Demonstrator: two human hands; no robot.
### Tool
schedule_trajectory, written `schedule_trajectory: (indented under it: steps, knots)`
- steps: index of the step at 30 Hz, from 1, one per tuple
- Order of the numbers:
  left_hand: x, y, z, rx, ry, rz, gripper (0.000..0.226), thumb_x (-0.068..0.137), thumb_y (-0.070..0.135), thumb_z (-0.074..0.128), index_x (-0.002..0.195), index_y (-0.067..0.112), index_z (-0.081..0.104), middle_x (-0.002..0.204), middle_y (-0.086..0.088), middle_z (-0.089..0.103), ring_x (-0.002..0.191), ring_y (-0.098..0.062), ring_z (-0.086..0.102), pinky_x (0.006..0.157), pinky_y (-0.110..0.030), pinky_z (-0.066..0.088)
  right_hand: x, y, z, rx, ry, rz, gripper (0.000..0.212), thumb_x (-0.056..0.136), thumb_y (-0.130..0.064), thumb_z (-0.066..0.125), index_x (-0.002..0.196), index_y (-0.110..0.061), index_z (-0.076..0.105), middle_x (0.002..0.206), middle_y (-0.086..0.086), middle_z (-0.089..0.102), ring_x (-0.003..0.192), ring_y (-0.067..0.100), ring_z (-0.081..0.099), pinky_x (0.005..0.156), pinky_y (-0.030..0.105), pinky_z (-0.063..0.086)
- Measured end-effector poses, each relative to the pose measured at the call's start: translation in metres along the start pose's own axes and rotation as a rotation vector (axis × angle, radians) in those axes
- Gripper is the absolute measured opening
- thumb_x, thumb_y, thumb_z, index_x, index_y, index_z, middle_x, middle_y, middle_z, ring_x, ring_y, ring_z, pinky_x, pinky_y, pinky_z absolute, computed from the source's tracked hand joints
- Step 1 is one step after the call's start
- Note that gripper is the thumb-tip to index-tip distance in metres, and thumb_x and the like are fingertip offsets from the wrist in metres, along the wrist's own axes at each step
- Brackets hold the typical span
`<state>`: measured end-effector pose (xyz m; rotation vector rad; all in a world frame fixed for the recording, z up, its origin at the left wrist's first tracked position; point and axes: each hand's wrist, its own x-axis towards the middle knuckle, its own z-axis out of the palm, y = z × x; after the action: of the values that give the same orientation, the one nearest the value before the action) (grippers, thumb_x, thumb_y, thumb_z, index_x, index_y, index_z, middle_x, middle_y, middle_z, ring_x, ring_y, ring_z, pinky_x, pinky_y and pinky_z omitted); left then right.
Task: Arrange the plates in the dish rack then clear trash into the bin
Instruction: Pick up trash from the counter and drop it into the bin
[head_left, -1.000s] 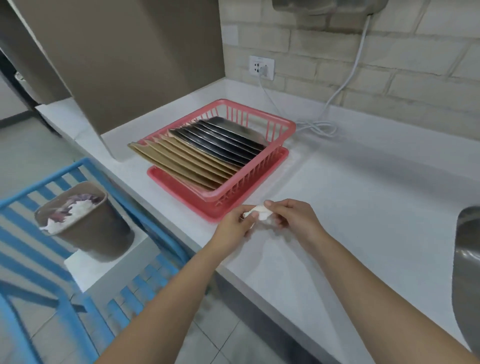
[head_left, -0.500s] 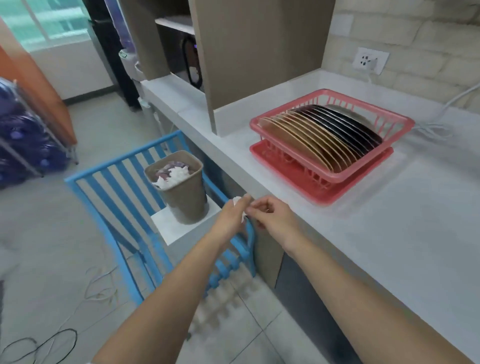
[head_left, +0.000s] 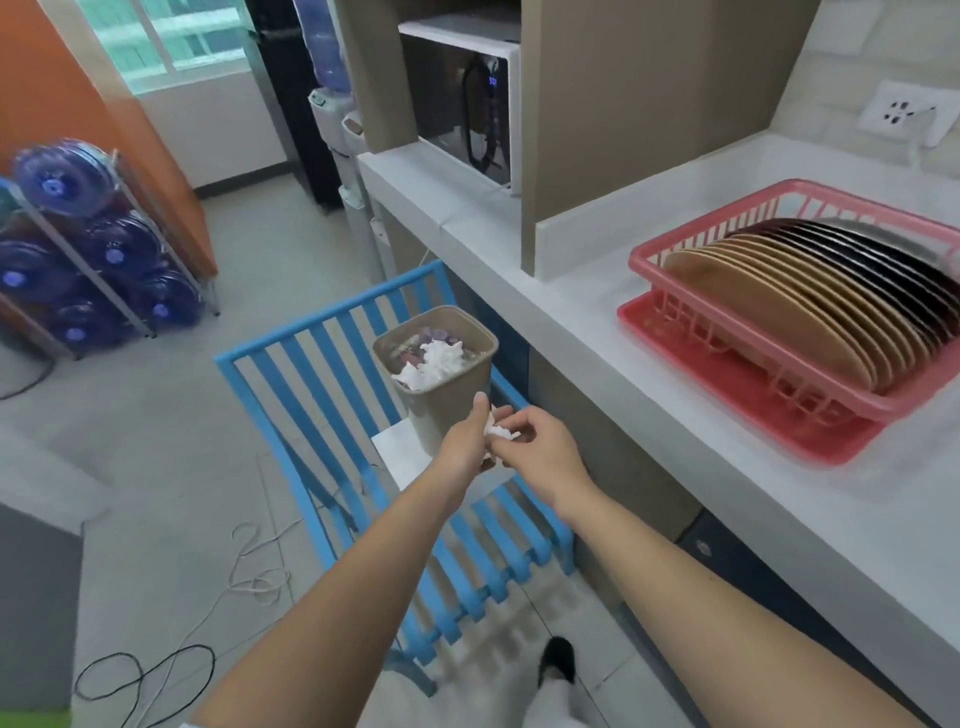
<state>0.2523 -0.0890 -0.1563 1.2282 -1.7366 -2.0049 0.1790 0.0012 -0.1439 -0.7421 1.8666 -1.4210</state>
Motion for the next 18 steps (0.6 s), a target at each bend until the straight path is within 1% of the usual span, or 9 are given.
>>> schedule_trajectory:
  steps: [1,3,4,6,9,10,12,15,18]
  knots:
    - [0.009,0.003,-0.005,0.018,0.003,0.000,0.051,0.103,0.054,0.027,0.123,0.025,0.066,0.115,0.001,0.071,0.112,-0.015,0.064,0.107,-0.039,0.044,0.011,-0.002,0.003,-0.023,-0.012,-0.015,0.014,0.082,-0.013,0.071,0.084,-0.008,0.058,0.094,-0.010,0.066,0.067,0.003,0.055,0.060,0.012,0.046]
    - [0.026,0.010,-0.015,0.076,-0.005,0.010,0.043,0.098,0.055,0.037,0.115,0.031,0.069,0.117,0.001,0.070,0.112,-0.017,0.064,0.105,-0.042,0.046,0.031,-0.006,0.007,-0.067,-0.022,-0.038,0.017,0.080,-0.012,0.070,0.080,-0.008,0.053,0.080,-0.014,0.060,0.063,0.003,0.051,0.053,0.009,0.039]
    - [0.037,0.012,-0.022,0.107,0.003,0.017,0.042,0.095,0.055,0.041,0.114,0.031,0.069,0.119,0.002,0.068,0.112,-0.018,0.063,0.104,-0.043,0.047,0.042,-0.006,0.010,-0.093,-0.023,-0.042,0.019,0.080,-0.011,0.069,0.079,-0.009,0.050,0.072,-0.013,0.055,0.061,0.003,0.048,0.051,0.011,0.037]
    - [0.061,0.016,-0.037,0.110,0.061,0.028,0.036,0.095,0.048,0.048,0.118,0.027,0.067,0.122,0.001,0.066,0.111,-0.018,0.062,0.102,-0.038,0.047,0.069,-0.005,0.017,-0.145,-0.030,-0.037,0.021,0.079,-0.012,0.067,0.076,-0.013,0.047,0.067,-0.009,0.049,0.059,0.007,0.042,0.053,0.020,0.034]
    - [0.094,0.022,-0.063,0.124,0.174,0.053,0.029,0.098,0.037,0.051,0.119,0.025,0.066,0.110,0.002,0.068,0.096,-0.014,0.062,0.092,-0.030,0.048,0.108,-0.005,0.027,-0.186,-0.040,-0.008,0.023,0.078,-0.011,0.064,0.072,-0.017,0.042,0.068,-0.005,0.044,0.061,0.012,0.038,0.058,0.028,0.032]
    - [0.105,0.027,-0.072,0.135,0.200,0.063,0.027,0.099,0.033,0.050,0.119,0.024,0.066,0.109,0.002,0.068,0.095,-0.014,0.062,0.089,-0.028,0.048,0.123,-0.006,0.030,-0.193,-0.041,-0.005,0.024,0.078,-0.010,0.063,0.071,-0.017,0.041,0.068,-0.005,0.044,0.061,0.012,0.037,0.059,0.029,0.032]
    - [0.130,0.032,-0.090,0.174,0.259,0.071,0.024,0.099,0.025,0.050,0.117,0.024,0.066,0.112,0.002,0.067,0.094,-0.014,0.061,0.083,-0.027,0.048,0.151,-0.008,0.036,-0.221,-0.055,-0.022,0.020,0.078,-0.007,0.061,0.071,-0.017,0.045,0.071,-0.003,0.048,0.064,0.013,0.040,0.060,0.029,0.035]
    - [0.164,0.034,-0.114,0.246,0.363,0.073,0.021,0.097,0.021,0.053,0.112,0.023,0.068,0.112,0.005,0.069,0.096,-0.013,0.063,0.077,-0.025,0.048,0.197,-0.011,0.043,-0.322,-0.098,-0.054,0.017,0.082,-0.003,0.059,0.074,-0.018,0.057,0.088,-0.002,0.059,0.074,0.010,0.050,0.061,0.018,0.041]
    - [0.187,0.032,-0.132,0.334,0.428,0.077,0.024,0.098,0.013,0.048,0.106,0.023,0.068,0.101,0.014,0.069,0.089,0.002,0.061,0.067,-0.015,0.043,0.240,-0.013,0.049,-0.419,-0.078,-0.114,0.022,0.087,-0.004,0.060,0.074,-0.021,0.067,0.101,-0.003,0.054,0.087,0.011,0.052,0.074,0.020,0.041]
